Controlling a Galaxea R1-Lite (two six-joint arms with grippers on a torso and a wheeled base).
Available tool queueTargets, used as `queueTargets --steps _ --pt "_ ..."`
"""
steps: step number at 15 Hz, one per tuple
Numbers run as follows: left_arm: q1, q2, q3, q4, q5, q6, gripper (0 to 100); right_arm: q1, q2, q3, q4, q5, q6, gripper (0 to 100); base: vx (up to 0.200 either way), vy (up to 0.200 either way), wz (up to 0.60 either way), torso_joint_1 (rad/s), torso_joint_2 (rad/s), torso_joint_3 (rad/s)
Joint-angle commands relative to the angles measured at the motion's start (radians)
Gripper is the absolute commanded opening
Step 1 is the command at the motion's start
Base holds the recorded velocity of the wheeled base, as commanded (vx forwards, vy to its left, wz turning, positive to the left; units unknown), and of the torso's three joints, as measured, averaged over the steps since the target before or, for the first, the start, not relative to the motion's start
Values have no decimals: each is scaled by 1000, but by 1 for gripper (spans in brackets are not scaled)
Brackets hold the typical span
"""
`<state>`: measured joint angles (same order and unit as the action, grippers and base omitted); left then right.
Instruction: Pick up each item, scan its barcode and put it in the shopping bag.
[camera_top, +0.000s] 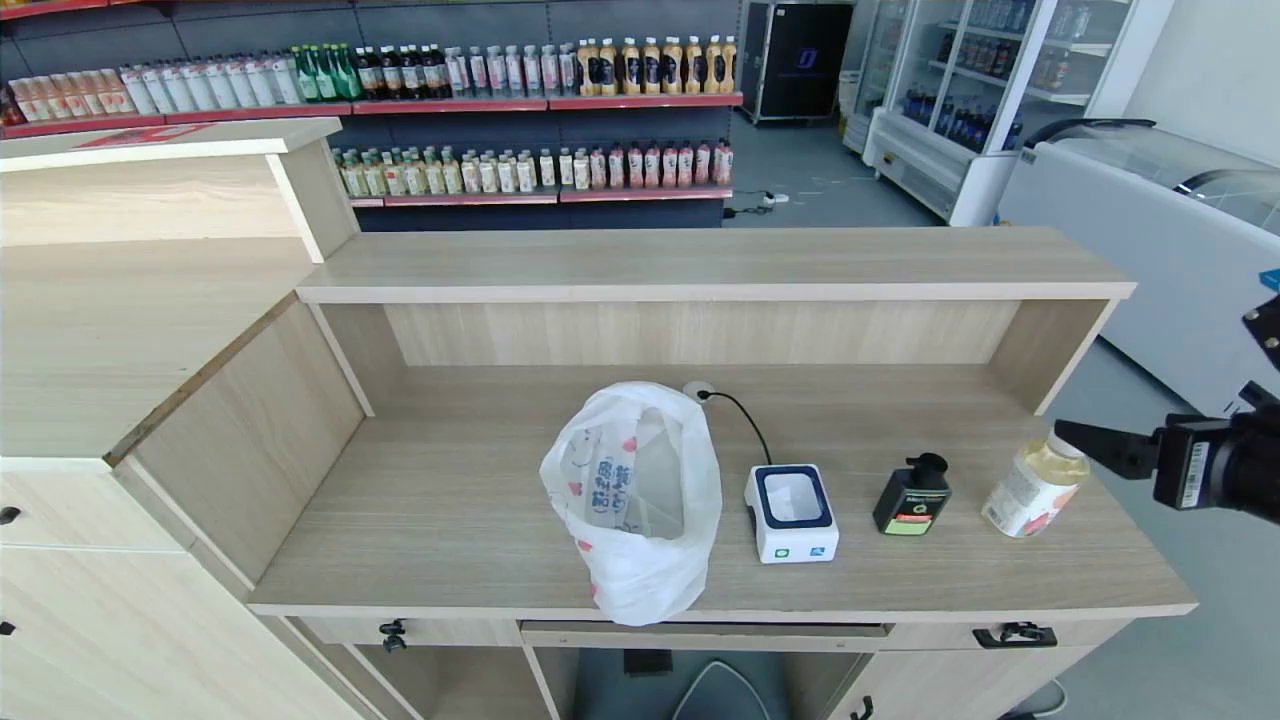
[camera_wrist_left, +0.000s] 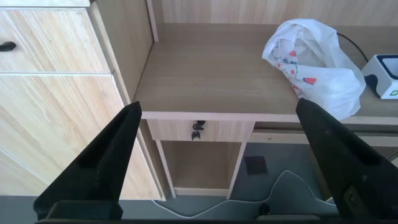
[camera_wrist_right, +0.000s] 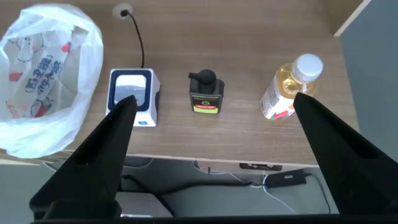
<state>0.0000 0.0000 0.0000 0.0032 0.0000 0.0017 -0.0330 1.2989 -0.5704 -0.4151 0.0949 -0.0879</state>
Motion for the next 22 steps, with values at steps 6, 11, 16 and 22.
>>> queueTargets --steps 6,11,16,22 --pt "0 0 0 0 0 0 100 -44 599 20 -384 157 -231 100 0 0 0 0 0 0" --pt "0 0 0 0 0 0 100 -104 761 -42 -453 299 -380 100 0 0 0 0 0 0" --pt "0 0 0 0 0 0 100 -125 859 -143 -499 292 -444 100 0 0 0 0 0 0" --pt "0 2 0 0 0 0 100 -120 961 -255 -498 342 -483 100 0 0 0 0 0 0"
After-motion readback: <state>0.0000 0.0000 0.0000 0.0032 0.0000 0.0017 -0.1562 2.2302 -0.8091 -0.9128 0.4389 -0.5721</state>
